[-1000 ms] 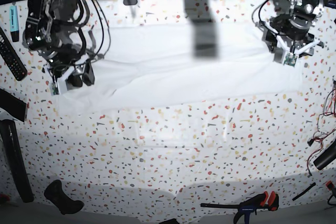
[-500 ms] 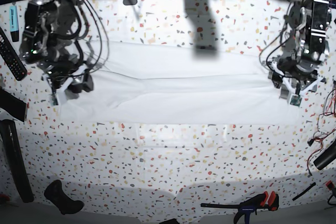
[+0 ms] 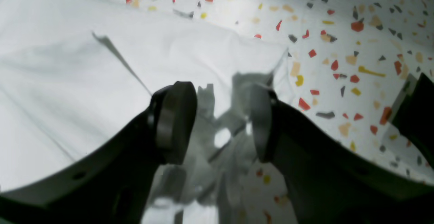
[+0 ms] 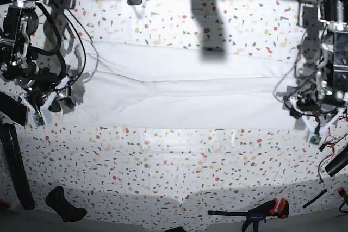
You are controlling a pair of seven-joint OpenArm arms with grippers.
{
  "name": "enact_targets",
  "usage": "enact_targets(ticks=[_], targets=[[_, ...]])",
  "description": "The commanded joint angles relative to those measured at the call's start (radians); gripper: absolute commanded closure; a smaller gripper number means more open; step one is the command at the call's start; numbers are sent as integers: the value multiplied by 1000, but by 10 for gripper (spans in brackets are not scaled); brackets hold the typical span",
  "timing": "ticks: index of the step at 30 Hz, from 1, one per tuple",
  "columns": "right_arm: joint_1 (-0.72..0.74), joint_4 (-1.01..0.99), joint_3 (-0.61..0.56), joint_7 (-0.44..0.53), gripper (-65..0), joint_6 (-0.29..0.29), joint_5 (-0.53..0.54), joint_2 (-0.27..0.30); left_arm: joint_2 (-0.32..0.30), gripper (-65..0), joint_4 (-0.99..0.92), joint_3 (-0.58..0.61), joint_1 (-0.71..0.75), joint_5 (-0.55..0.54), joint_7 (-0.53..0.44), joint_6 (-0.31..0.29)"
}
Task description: Fold the T-shirt properly
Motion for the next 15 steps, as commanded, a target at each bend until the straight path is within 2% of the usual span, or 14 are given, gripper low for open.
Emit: enact_targets(ticks=[1, 5, 8, 12, 15], targets=[[14, 33, 7, -15, -296, 9, 34, 19, -40, -374, 16, -8, -39, -43, -12, -12], [13, 80, 7, -88, -295, 9, 106, 19, -153, -374, -13, -8, -76, -248, 4, -73], [13, 111, 7, -115, -295, 9, 114, 19, -241, -374, -104, -8, -106, -381, 5, -135], [7, 129, 7, -173, -295, 9, 121, 19, -318, -374, -306, -8, -142, -621, 4, -294], [-24, 140, 7, -195, -295, 9, 183, 18, -324, -374, -442, -8, -154, -785, 4, -430]])
